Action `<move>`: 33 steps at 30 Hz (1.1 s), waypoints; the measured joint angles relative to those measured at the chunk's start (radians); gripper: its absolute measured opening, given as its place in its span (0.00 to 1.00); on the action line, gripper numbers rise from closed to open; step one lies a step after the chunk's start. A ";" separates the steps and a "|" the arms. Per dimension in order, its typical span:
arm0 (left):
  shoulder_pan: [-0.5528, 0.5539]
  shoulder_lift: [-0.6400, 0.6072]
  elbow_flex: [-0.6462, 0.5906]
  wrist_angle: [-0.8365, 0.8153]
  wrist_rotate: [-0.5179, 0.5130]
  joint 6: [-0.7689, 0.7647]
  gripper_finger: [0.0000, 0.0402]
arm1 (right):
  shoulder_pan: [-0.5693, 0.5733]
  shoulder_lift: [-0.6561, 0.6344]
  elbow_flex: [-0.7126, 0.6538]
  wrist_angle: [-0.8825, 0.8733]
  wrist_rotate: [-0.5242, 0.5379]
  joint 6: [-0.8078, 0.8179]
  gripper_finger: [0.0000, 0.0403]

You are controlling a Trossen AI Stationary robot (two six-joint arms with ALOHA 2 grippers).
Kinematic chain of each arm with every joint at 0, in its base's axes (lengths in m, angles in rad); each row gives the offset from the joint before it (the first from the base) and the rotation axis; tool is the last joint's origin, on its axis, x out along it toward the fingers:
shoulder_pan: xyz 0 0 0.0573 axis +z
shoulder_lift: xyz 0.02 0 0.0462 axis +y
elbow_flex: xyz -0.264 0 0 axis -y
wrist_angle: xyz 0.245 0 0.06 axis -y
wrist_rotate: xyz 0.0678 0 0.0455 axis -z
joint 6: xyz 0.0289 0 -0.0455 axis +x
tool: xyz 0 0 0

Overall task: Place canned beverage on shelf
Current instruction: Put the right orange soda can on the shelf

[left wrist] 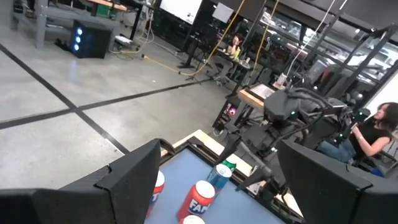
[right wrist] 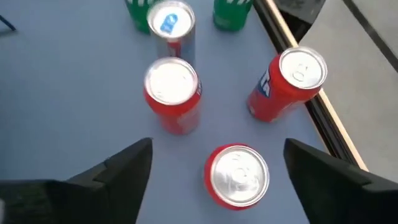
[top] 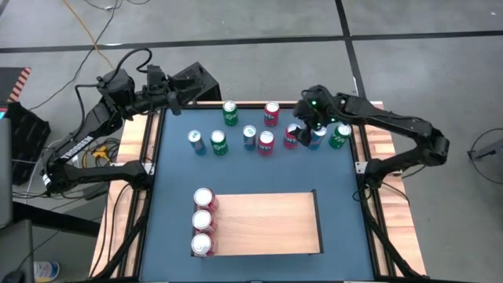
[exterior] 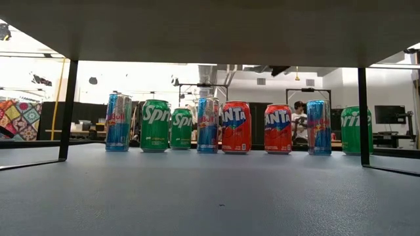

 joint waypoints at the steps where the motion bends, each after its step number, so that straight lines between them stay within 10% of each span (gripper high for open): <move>1: 0.000 0.000 0.000 0.000 0.000 0.000 0.77 | -0.001 0.016 0.000 0.000 0.003 -0.010 0.90; 25: 0.000 0.001 0.000 -0.037 -0.033 -0.001 0.77 | -0.040 0.312 0.000 -0.046 0.120 -0.098 0.92; 33: 0.000 0.001 0.000 -0.037 -0.033 0.011 0.77 | -0.034 0.327 0.000 -0.054 0.155 -0.093 0.71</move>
